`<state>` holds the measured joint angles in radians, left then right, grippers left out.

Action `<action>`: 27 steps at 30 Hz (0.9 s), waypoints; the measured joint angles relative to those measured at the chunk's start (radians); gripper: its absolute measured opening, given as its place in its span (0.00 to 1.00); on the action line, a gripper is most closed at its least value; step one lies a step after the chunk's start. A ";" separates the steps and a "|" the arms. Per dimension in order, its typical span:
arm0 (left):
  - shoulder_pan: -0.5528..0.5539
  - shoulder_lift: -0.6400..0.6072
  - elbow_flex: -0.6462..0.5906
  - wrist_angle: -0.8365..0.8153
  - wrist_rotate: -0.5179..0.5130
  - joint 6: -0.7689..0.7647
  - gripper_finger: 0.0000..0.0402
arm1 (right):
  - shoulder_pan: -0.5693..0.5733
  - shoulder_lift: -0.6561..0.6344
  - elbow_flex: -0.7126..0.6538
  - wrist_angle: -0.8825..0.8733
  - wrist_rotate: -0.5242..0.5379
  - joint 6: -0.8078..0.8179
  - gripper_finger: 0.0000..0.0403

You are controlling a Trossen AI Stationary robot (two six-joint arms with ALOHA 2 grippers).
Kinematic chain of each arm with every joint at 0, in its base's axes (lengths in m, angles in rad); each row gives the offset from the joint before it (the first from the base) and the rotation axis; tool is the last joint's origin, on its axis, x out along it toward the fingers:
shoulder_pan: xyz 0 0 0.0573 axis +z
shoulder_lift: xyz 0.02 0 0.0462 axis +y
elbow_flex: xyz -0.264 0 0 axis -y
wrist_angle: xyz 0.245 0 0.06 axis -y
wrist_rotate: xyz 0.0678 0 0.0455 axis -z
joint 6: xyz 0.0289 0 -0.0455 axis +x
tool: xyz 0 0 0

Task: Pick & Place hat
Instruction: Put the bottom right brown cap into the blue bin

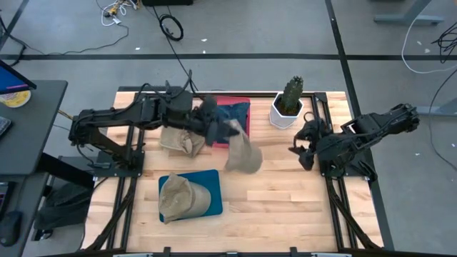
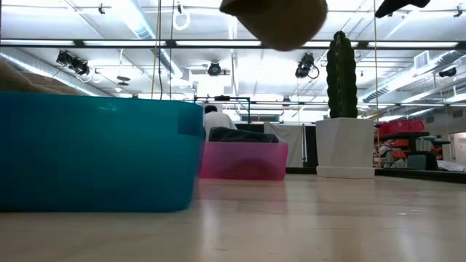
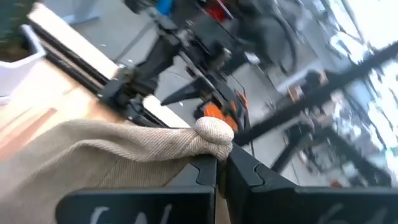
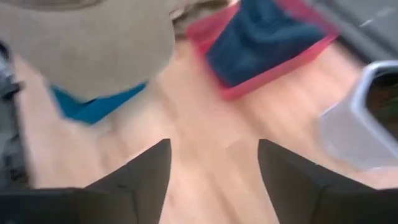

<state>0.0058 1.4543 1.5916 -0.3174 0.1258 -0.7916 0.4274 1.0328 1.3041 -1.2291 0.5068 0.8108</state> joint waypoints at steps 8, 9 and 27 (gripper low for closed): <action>-0.115 -0.007 0.000 -0.067 0.005 0.131 0.02 | 0.049 -0.001 -0.073 0.040 -0.097 0.074 0.40; -0.130 -0.007 0.000 -0.079 -0.008 0.131 0.02 | 0.052 -0.001 -0.094 0.046 -0.099 0.085 0.37; -0.375 -0.007 0.000 -0.537 -0.329 -0.045 0.02 | 0.059 -0.001 -0.307 0.409 -0.263 0.128 0.01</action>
<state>-0.3697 1.4475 1.5917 -0.8547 -0.2034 -0.8365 0.4866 1.0321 0.9970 -0.8205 0.2436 0.9392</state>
